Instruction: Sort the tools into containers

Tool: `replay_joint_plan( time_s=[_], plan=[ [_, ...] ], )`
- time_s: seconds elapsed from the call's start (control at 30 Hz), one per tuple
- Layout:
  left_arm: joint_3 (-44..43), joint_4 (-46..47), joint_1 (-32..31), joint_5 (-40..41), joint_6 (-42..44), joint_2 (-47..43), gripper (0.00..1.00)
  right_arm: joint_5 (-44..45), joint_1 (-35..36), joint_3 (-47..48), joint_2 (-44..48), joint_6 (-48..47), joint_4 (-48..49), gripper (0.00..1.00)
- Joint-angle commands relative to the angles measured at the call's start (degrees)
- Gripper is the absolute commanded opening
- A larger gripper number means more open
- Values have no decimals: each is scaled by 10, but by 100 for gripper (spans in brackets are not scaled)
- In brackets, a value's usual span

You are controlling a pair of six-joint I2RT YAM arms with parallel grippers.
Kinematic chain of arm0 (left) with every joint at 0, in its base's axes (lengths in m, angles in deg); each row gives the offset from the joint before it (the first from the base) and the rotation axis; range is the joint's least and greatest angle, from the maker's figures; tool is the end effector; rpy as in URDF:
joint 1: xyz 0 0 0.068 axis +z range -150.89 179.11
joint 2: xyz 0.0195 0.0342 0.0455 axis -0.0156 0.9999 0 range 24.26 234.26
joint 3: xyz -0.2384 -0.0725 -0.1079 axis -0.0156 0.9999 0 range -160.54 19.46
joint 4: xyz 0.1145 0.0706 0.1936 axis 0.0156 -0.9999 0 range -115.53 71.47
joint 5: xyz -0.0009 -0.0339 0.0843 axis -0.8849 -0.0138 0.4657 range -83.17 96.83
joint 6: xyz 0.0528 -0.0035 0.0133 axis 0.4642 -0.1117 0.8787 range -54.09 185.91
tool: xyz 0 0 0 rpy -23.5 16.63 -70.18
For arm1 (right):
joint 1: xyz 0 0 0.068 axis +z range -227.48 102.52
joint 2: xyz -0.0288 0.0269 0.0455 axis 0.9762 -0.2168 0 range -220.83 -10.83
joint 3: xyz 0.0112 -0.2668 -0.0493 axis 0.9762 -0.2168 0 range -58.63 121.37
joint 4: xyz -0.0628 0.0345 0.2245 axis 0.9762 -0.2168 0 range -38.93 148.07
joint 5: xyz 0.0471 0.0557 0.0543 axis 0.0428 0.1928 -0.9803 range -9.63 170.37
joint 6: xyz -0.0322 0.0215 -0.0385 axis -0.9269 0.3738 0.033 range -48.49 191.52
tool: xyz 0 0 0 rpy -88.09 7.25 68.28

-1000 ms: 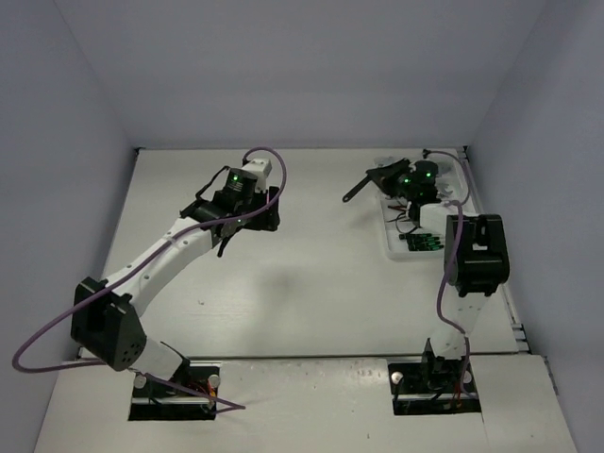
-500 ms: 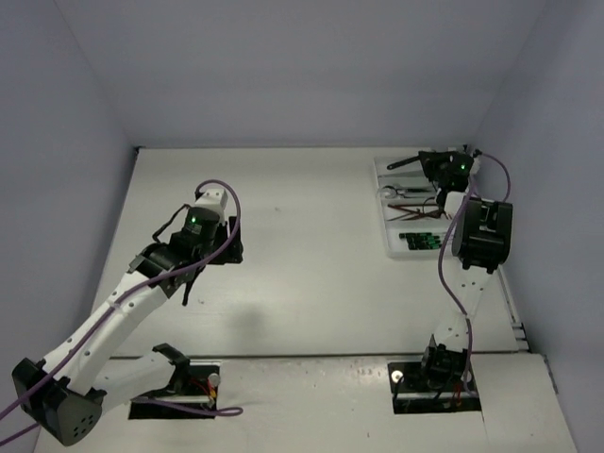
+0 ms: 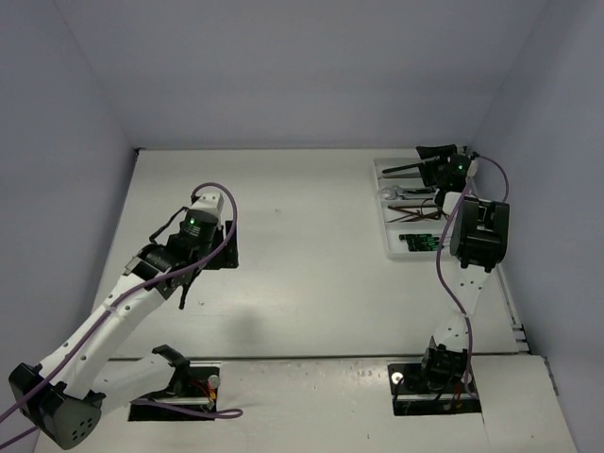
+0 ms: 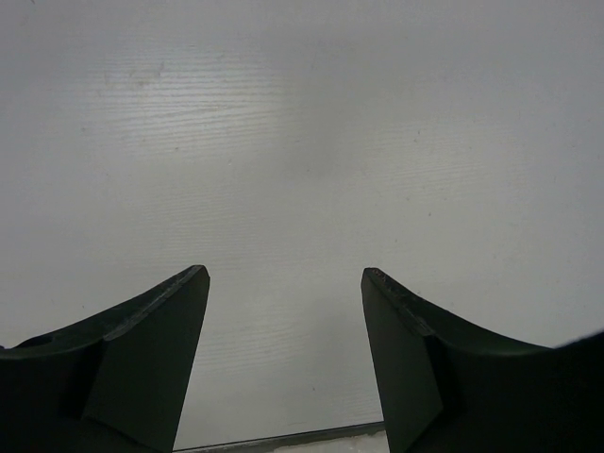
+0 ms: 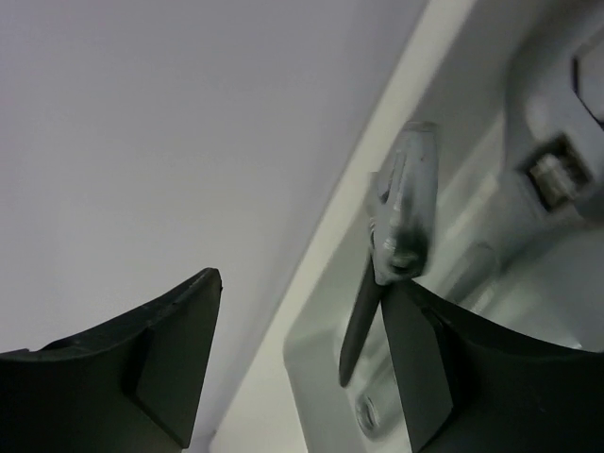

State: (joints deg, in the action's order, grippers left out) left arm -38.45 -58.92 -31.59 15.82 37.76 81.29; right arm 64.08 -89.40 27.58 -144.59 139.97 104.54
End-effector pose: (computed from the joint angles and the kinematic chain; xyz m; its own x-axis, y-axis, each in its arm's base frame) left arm 0.1564 -0.0861 0.3273 -0.6714 -0.1432 -0.7272 0.0952 0.9564 -0.2762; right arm 0.4931 -0.0936 0.1813 -0.0776 0.9289 -0.3622 -0.0107 0.3625 0.9319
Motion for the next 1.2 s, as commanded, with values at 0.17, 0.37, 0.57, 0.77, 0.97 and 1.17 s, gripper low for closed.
replay_joint_plan(
  time_s=[0.17, 0.37, 0.57, 0.77, 0.97, 1.17],
  plan=[
    [-60, -15, 0, -20, 32, -22, 63, 15, 0, -92, 217, -137, -94, 69],
    [-55, -24, 0, -36, 44, -50, 63, -4, 0, -98, 252, -157, -134, 70],
    [-59, -36, 0, -28, 45, -109, 63, 21, 13, -141, 418, -311, -256, 71],
    [-62, -57, 0, 12, 43, -167, 73, 65, 12, -212, 646, -454, -372, 82],
    [-59, -68, 0, 53, 40, -208, 78, 103, 11, -264, 842, -520, -467, 100],
    [-75, -103, -1, 82, 47, -220, 80, 96, 13, -290, 976, -561, -564, 100]
  ],
)
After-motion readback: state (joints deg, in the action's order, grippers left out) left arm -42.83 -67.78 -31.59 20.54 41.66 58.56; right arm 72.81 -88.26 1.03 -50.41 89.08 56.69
